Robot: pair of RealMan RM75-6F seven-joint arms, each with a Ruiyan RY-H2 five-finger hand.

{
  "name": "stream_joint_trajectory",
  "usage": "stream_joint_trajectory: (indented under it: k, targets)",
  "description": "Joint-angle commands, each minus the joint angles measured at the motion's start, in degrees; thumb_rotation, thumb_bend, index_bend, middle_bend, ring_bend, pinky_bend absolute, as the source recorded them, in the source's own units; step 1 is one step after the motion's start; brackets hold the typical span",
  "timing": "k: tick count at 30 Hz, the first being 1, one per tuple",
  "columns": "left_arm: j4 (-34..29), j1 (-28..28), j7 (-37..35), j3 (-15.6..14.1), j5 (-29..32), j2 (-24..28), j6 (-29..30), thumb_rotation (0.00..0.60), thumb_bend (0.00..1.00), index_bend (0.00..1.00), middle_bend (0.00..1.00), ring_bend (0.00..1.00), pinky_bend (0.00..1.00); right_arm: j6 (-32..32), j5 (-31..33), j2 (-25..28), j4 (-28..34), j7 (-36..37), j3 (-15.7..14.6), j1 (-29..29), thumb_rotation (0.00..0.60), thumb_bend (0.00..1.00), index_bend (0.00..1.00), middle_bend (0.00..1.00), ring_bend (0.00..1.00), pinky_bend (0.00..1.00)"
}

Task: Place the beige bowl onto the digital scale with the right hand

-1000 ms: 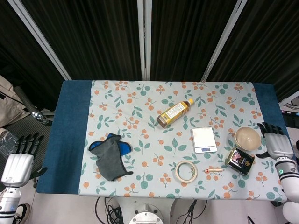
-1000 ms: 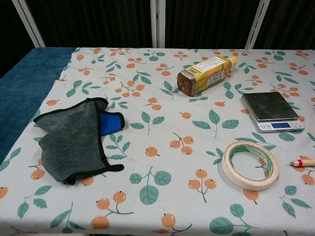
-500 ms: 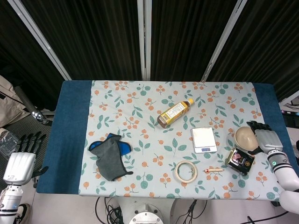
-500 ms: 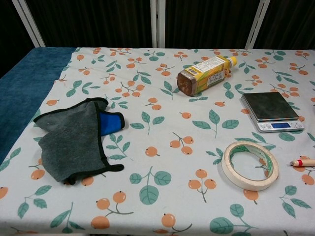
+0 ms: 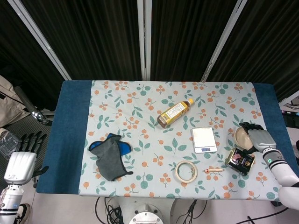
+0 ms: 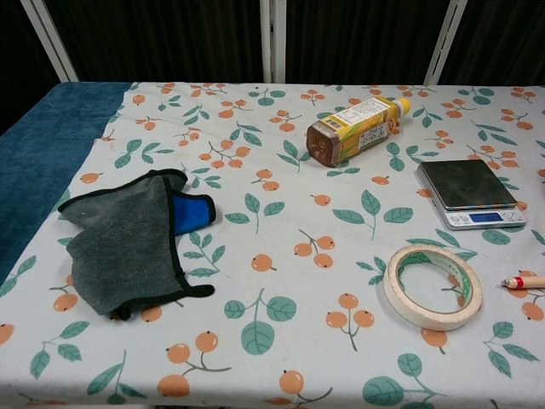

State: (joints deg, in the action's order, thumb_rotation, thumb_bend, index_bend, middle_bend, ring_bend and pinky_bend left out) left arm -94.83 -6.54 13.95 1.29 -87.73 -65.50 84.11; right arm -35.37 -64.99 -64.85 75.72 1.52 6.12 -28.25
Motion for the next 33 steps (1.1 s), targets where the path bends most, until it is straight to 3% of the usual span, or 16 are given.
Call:
stream_joint_trajectory:
  k: [1,4,8,14,21,26,33]
  targets:
    - [0.1,0.0,-0.1,0.0,0.0,0.0,0.1,0.6,0.07,0.01,0.0,0.0,0.0,-0.2,-0.3,0.0,0.1,0.8,-0.1,-0.1,0.6,0.01,0.0,0.06,0.01,0.0]
    - [0.2,0.1,-0.2,-0.1,0.0,0.0,0.1,0.6,0.07,0.01,0.0,0.0,0.0,-2.0,-1.3,-0.5,-0.3,1.6,0.0,0.3,0.6,0.02,0.0,0.18,0.08,0.0]
    - [0.4,0.1,-0.5,-0.1,0.0,-0.1,0.2,0.6,0.07,0.01,0.0,0.0,0.0,-3.2,-2.3,-1.0,-0.8,3.1,-0.1,0.6,0.6,0.05,0.11,0.25,0.16,0.0]
    - [0.8,0.2,-1.0,-0.2,0.0,-0.3,0.3,0.6,0.07,0.01,0.0,0.0,0.0,-6.1,-4.1,-0.2,0.0,5.5,0.3,1.3,0.6,0.08,0.15,0.26,0.17,0.0]
    - [1.2,0.4,-1.7,-0.1,-0.3,-0.3,0.8,0.6,0.07,0.01,0.0,0.0,0.0,-12.2,-8.2,4.1,7.0,6.1,1.6,1.7,0.6,0.08,0.16,0.26,0.17,0.0]
    - [1.5,0.6,-2.0,-0.3,-0.4,-0.3,1.1,0.6,0.07,0.01,0.0,0.0,0.0,-12.3,-9.3,4.9,11.8,3.0,2.1,-0.2,0.6,0.08,0.16,0.25,0.17,0.0]
    - [2.3,1.6,-3.2,-0.6,0.4,0.2,1.7,0.6,0.07,0.01,0.0,0.0,0.0,-9.9,-6.4,2.1,14.8,-5.3,2.5,-4.4,0.6,0.08,0.16,0.23,0.16,0.0]
